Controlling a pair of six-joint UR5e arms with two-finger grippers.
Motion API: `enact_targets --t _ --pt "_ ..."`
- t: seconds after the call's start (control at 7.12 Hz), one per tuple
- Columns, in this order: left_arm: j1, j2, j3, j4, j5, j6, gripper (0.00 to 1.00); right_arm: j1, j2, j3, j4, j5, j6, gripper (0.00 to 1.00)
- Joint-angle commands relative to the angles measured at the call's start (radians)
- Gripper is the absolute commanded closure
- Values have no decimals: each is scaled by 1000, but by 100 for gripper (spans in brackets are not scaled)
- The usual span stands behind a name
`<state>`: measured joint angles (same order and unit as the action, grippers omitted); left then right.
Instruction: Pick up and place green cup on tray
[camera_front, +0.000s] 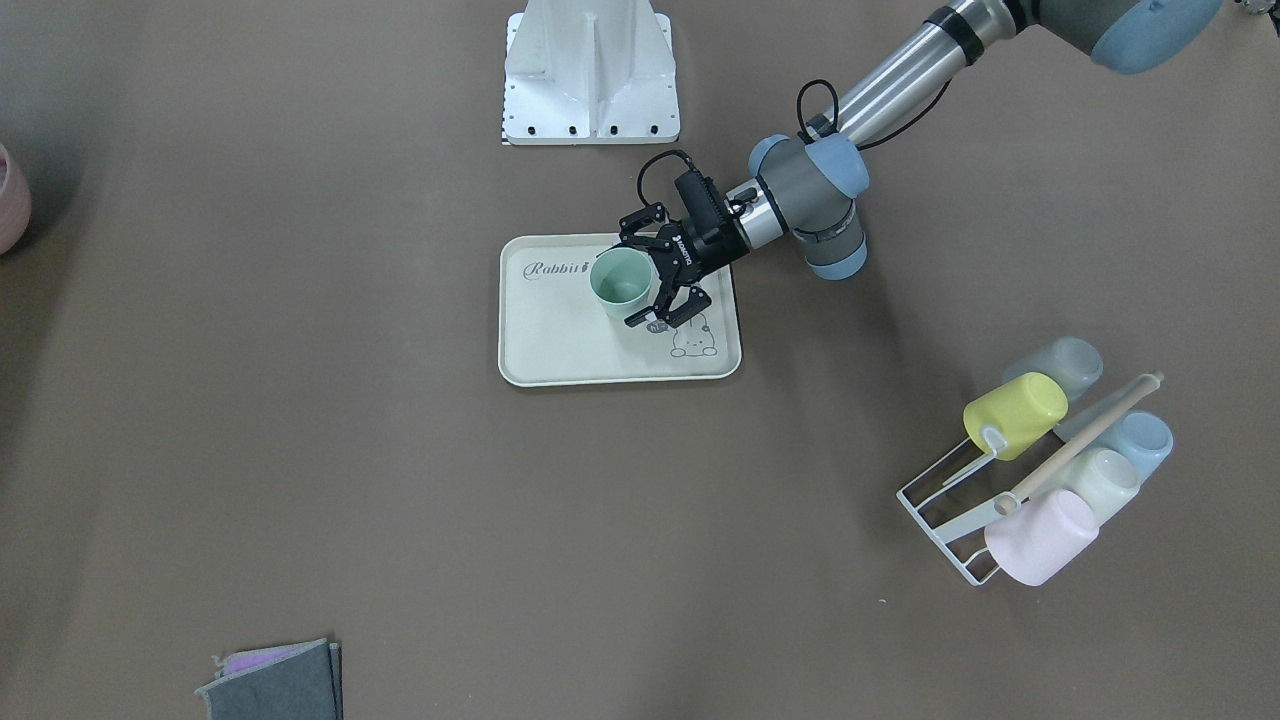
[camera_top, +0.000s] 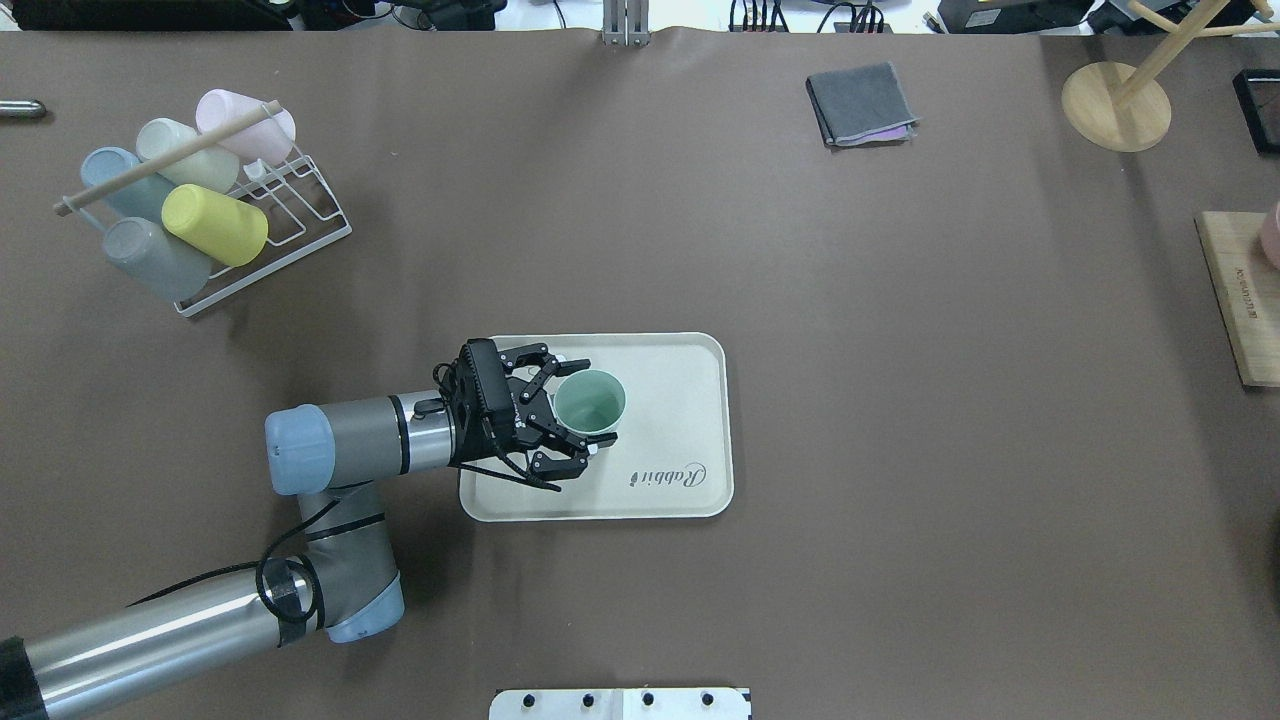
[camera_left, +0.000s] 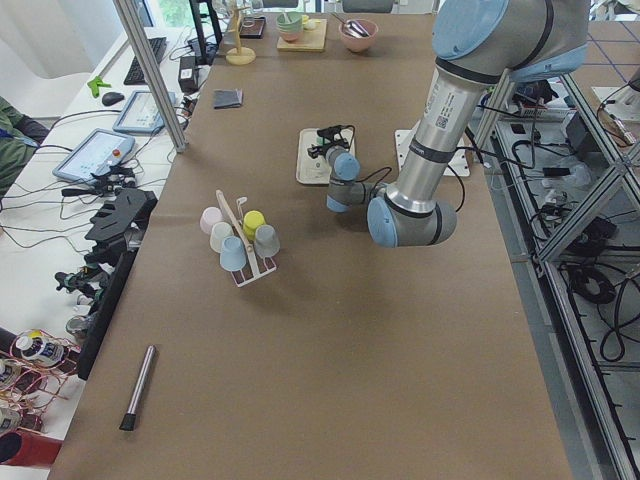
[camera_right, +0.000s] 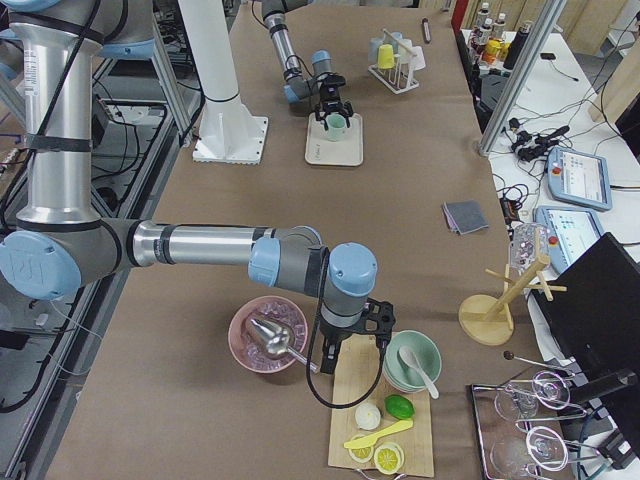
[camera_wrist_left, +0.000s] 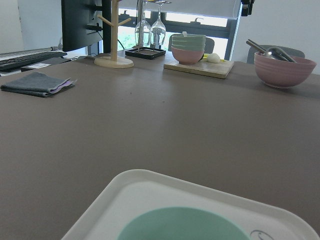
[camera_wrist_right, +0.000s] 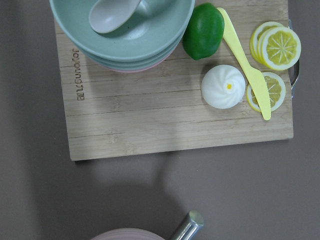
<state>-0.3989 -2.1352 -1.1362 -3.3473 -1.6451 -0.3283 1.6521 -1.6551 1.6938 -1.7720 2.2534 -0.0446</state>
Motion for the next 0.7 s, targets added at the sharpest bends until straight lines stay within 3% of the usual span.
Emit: enact_targets --t 0.0,0.56 --pt "-3 41 -33 -3 1 9 1 0 0 3 0 2 -1 0" --pt "3 47 -166 87 11 9 1 0 0 1 0 2 -1 0"
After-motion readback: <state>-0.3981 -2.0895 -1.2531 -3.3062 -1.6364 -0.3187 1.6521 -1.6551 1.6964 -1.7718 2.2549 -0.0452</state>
